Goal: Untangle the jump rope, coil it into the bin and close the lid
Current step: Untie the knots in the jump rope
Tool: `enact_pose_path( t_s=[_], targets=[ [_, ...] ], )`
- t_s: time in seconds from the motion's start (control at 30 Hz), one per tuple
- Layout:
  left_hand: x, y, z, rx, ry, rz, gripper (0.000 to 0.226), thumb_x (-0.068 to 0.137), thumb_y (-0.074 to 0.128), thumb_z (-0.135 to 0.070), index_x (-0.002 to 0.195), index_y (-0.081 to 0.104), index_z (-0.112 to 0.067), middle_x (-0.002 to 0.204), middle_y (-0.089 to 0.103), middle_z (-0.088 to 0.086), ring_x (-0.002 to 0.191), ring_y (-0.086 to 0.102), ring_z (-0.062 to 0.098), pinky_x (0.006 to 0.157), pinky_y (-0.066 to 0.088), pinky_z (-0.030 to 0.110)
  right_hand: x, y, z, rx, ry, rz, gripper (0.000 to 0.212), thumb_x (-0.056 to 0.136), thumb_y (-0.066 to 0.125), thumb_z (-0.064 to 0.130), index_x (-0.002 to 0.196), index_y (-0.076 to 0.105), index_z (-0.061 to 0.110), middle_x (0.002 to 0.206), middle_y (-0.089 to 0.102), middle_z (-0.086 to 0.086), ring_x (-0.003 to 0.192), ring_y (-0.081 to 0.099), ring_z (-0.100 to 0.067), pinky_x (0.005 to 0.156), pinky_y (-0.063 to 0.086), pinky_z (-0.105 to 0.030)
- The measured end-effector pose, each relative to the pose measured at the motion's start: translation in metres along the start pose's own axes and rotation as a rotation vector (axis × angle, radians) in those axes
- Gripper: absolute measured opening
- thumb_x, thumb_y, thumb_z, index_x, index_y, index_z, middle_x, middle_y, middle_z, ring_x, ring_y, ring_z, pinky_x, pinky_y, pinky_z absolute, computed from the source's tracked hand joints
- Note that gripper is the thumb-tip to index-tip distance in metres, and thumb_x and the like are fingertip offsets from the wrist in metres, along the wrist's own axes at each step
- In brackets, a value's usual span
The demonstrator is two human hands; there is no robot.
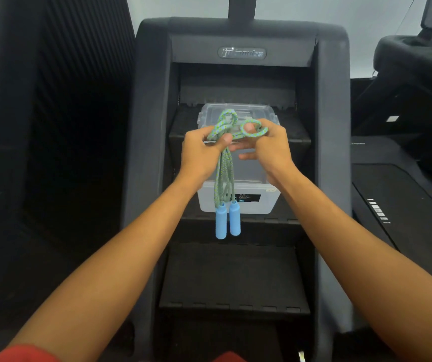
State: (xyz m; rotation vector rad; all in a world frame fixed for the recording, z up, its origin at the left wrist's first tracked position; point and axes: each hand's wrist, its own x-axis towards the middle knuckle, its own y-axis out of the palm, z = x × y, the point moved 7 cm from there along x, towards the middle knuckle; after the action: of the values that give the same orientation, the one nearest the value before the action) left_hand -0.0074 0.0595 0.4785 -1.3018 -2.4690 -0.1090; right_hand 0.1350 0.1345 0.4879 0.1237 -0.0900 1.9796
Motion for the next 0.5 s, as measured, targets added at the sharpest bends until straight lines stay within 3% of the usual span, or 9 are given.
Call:
enact_pose_path(
  t_s=[0.07, 0.17, 0.23, 0.27, 0.33, 0.4, 0.5],
  targets=[
    [0.001, 0.003, -0.008, -0.031, -0.009, 0.015, 0.009, 0.092, 0.072, -0.011, 0.097, 0.077, -0.016, 0.09, 0.078, 0.011, 0.084, 0.076, 0.02, 0.082, 0.062, 0.049, -0.001, 0.001, -0.01, 0.066, 0.093, 0.073, 0.024, 0.1, 0.049, 0.006, 0.12, 0.061, -0.002, 0.094, 0.077, -0.008, 0.082, 0.076, -0.023, 0.068, 0.059, -0.037],
    [0.004, 0.003, -0.016, -0.089, -0.039, 0.001, 0.01, 0.091, 0.072, -0.01, 0.087, 0.077, -0.018, 0.085, 0.076, 0.011, 0.084, 0.075, 0.03, 0.084, 0.06, 0.056, -0.013, 0.011, -0.032, 0.283, 0.229, 0.414, 0.049, 0.091, 0.047, 0.007, 0.138, 0.054, -0.001, 0.114, 0.07, -0.005, 0.105, 0.066, -0.02, 0.097, 0.053, -0.047],
    [0.006, 0.002, -0.021, -0.124, -0.063, -0.005, 0.012, 0.091, 0.072, -0.01, 0.084, 0.076, -0.019, 0.081, 0.075, 0.009, 0.083, 0.075, 0.032, 0.084, 0.06, 0.057, -0.023, 0.012, -0.047, 0.277, 0.278, 0.6, 0.064, 0.08, 0.054, 0.012, 0.143, 0.05, 0.004, 0.111, 0.07, 0.002, 0.108, 0.065, -0.016, 0.113, 0.04, -0.055],
    [0.007, 0.002, -0.024, -0.139, -0.067, -0.003, 0.01, 0.091, 0.072, -0.01, 0.085, 0.076, -0.017, 0.081, 0.075, 0.01, 0.083, 0.075, 0.032, 0.085, 0.06, 0.057, -0.027, 0.012, -0.058, 0.258, 0.31, 0.672, 0.068, 0.078, 0.065, 0.019, 0.143, 0.049, 0.008, 0.111, 0.071, 0.004, 0.111, 0.064, -0.015, 0.116, 0.036, -0.056],
    [0.008, 0.003, -0.03, -0.178, -0.073, 0.009, 0.008, 0.092, 0.071, -0.007, 0.088, 0.076, -0.013, 0.078, 0.075, 0.009, 0.08, 0.074, 0.028, 0.086, 0.06, 0.055, -0.036, 0.015, -0.076, 0.265, 0.39, 0.782, 0.091, 0.069, 0.085, 0.045, 0.146, 0.047, 0.014, 0.135, 0.064, -0.001, 0.132, 0.054, -0.023, 0.117, 0.034, -0.055],
    [0.01, 0.004, -0.034, -0.234, -0.086, 0.018, 0.008, 0.094, 0.069, -0.004, 0.091, 0.075, -0.009, 0.078, 0.075, 0.009, 0.081, 0.074, 0.029, 0.088, 0.06, 0.053, -0.043, 0.018, -0.087, 0.261, 0.434, 0.829, 0.107, 0.063, 0.081, 0.068, 0.15, 0.044, 0.018, 0.154, 0.05, -0.007, 0.144, 0.043, -0.028, 0.118, 0.032, -0.056],
    [0.016, 0.0, -0.033, -0.283, -0.118, -0.011, 0.006, 0.093, 0.069, -0.004, 0.094, 0.074, -0.007, 0.089, 0.075, 0.016, 0.094, 0.075, 0.04, 0.091, 0.06, 0.052, -0.049, 0.021, -0.098, 0.145, 0.454, 0.794, 0.103, 0.066, 0.07, 0.081, 0.149, 0.045, 0.027, 0.155, 0.049, -0.003, 0.146, 0.041, -0.025, 0.117, 0.03, -0.055]
  ],
)
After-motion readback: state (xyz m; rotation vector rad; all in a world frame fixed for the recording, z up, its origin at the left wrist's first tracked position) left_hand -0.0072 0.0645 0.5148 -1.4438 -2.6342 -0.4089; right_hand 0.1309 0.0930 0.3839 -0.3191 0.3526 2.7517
